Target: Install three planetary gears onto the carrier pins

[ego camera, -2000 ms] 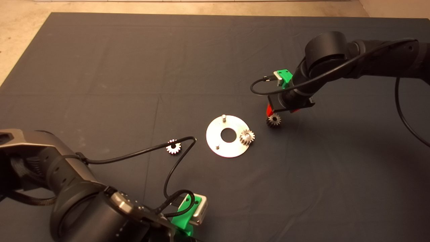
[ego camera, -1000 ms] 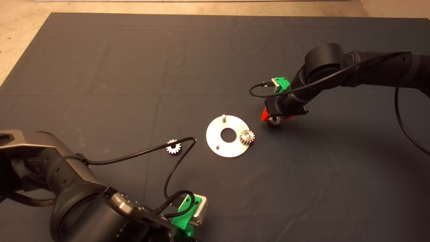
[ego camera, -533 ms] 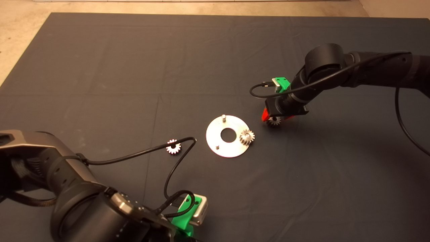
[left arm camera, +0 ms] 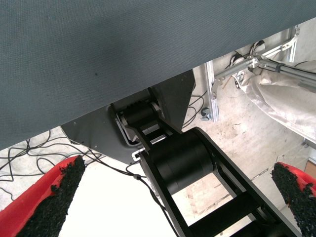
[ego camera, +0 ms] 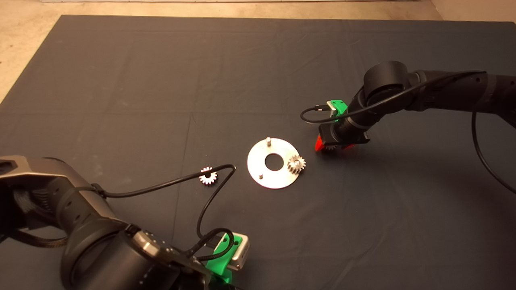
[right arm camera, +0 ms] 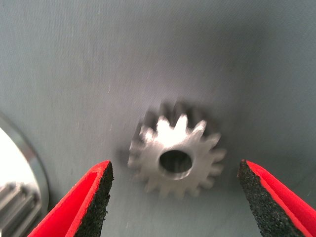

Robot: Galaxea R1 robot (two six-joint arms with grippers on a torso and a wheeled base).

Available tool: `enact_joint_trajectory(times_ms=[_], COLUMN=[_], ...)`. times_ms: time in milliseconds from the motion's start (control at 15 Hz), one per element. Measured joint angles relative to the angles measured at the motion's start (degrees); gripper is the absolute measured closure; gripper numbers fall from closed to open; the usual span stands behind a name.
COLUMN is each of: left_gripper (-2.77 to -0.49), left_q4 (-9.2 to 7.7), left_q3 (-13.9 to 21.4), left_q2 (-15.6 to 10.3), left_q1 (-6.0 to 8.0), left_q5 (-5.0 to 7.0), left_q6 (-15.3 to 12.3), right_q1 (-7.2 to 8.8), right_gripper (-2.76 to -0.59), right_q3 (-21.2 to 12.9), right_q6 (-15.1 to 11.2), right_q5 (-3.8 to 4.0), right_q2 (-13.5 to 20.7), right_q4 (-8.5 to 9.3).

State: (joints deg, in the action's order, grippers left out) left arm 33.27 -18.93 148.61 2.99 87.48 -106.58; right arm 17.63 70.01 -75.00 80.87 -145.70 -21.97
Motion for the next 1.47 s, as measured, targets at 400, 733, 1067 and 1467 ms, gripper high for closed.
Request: enact_joint_trajectory(times_ms=[400, 733, 1067, 1467], left_gripper=[-2.76, -2.76, -2.76, -2.76], left_q4=[0.02, 0.02, 0.05, 0.05], left_q3=[0.0, 0.0, 0.0, 0.0], left_q2=[0.0, 0.0, 0.0, 0.0], left_q1=[-0.02, -0.43, -0.79, -0.80], left_q5=[0.00, 0.00, 0.00, 0.00], left_q6=[0.0, 0.0, 0.0, 0.0], right_q1=[0.00, 0.00, 0.00, 0.00], right_gripper=[-1.72, -1.51, -1.23, -1.15], right_q3=[1.4, 1.5, 1.5, 1.5], right_q6=[0.9, 1.1, 1.1, 1.1], right_q5=[-0.02, -0.34, -1.08, -1.19], right_q2=[0.0, 0.0, 0.0, 0.0], right_q4=[0.00, -0.02, -0.05, -0.05])
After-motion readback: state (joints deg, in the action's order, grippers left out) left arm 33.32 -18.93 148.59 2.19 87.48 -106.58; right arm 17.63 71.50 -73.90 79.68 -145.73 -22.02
